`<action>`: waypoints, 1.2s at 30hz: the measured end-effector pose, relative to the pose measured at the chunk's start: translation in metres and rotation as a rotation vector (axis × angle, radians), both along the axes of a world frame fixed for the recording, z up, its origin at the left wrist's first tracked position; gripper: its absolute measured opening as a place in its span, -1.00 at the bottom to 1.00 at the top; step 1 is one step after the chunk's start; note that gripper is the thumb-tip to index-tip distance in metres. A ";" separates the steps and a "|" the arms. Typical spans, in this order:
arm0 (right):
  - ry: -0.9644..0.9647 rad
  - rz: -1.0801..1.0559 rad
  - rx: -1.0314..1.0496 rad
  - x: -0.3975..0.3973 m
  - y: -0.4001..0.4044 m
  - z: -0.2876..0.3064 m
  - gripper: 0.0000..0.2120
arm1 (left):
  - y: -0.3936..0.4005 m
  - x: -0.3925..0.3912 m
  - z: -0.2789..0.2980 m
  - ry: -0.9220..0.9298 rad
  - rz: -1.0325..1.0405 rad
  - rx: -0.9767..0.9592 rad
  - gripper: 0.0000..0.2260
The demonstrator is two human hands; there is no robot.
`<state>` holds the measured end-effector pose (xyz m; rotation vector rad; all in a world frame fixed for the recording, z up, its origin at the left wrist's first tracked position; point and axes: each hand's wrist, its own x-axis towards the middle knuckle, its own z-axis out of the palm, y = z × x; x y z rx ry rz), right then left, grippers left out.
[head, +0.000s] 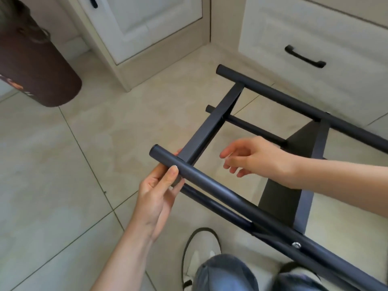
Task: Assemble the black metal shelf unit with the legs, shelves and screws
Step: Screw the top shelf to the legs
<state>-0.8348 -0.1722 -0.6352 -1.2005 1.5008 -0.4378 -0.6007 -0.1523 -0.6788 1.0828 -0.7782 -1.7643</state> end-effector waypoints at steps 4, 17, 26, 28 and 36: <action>-0.109 -0.148 0.008 0.034 -0.023 -0.019 -0.87 | 0.000 0.004 -0.010 -0.024 0.028 0.032 -0.78; 0.134 -0.175 -0.199 0.049 -0.036 -0.056 -0.96 | 0.008 0.004 -0.037 -0.047 -0.005 0.125 -0.70; -0.324 -0.388 0.095 0.069 -0.023 -0.087 -0.88 | 0.011 0.011 -0.049 -0.102 -0.023 0.139 -0.64; -0.481 -0.396 0.228 0.070 -0.018 -0.092 -0.90 | 0.013 0.011 -0.051 -0.096 -0.024 0.137 -0.64; -0.758 -0.307 0.446 0.067 -0.011 -0.107 -0.86 | 0.018 0.014 -0.063 -0.073 0.018 0.205 -0.76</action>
